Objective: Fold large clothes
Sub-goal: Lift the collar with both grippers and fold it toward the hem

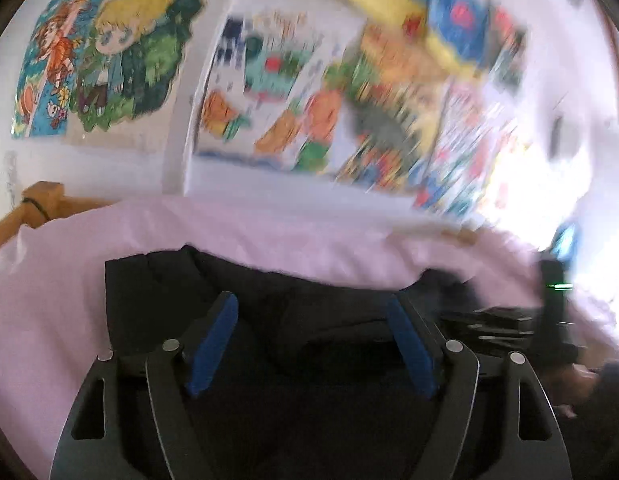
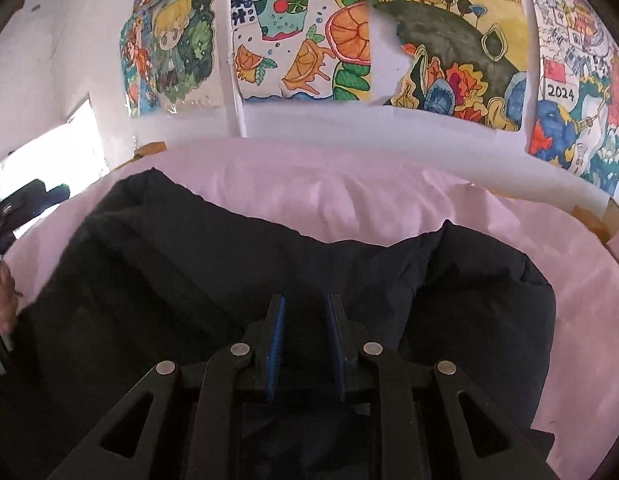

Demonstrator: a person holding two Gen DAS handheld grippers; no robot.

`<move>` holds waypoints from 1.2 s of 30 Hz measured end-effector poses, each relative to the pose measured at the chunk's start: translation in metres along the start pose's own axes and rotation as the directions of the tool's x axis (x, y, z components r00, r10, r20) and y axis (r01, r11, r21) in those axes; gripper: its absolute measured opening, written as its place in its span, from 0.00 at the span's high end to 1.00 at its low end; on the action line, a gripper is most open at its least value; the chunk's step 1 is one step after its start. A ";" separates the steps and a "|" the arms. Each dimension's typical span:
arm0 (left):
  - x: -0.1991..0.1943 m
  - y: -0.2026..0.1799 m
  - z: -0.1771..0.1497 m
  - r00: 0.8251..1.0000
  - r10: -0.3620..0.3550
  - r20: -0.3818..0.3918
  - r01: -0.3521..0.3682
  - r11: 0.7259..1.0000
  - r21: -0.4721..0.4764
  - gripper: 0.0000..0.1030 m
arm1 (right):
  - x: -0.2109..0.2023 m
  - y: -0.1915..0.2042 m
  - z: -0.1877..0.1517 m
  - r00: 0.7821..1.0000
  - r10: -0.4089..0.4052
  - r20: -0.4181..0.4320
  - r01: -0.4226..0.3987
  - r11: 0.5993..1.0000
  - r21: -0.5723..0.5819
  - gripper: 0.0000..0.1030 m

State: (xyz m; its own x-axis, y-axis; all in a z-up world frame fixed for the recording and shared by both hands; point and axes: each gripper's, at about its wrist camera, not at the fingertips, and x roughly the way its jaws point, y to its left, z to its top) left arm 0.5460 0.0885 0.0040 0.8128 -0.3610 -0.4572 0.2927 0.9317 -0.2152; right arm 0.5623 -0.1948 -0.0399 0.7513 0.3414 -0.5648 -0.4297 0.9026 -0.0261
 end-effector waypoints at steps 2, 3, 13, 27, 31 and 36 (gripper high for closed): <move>0.036 -0.004 -0.002 0.988 0.095 -0.118 -0.093 0.995 0.016 0.30 | 0.001 0.003 -0.002 1.000 -0.021 0.008 0.021 0.999 -0.027 0.80; 0.047 -0.003 -0.006 0.981 0.118 -0.154 -0.116 0.993 0.020 0.30 | 0.001 0.005 -0.003 0.999 -0.033 0.012 0.034 0.998 -0.044 0.80; 0.099 0.003 -0.039 0.963 0.197 -0.186 -0.178 0.978 0.113 0.25 | 0.045 0.001 -0.021 1.000 -0.014 -0.020 0.012 0.997 -0.071 0.80; 0.079 -0.006 -0.041 0.966 0.225 -0.127 -0.212 0.971 0.109 0.15 | 0.032 0.004 -0.025 0.999 -0.048 0.026 0.049 0.997 -0.064 0.59; 0.058 -0.024 -0.043 0.960 0.255 -0.118 -0.238 0.961 0.139 0.14 | 0.007 0.009 -0.025 0.997 -0.065 0.043 0.068 0.996 -0.063 0.23; 0.026 -0.044 -0.045 0.967 0.239 -0.089 -0.225 0.964 0.144 0.13 | -0.027 0.016 -0.032 0.996 -0.080 0.039 0.083 0.995 -0.061 0.23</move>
State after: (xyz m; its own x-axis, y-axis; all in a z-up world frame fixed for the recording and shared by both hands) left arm 0.5315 0.0360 -0.0372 0.8111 -0.1297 -0.5703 0.1715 0.9850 0.0199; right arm 0.5193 -0.1974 -0.0515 0.8022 0.2775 -0.5286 -0.3960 0.9099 -0.1233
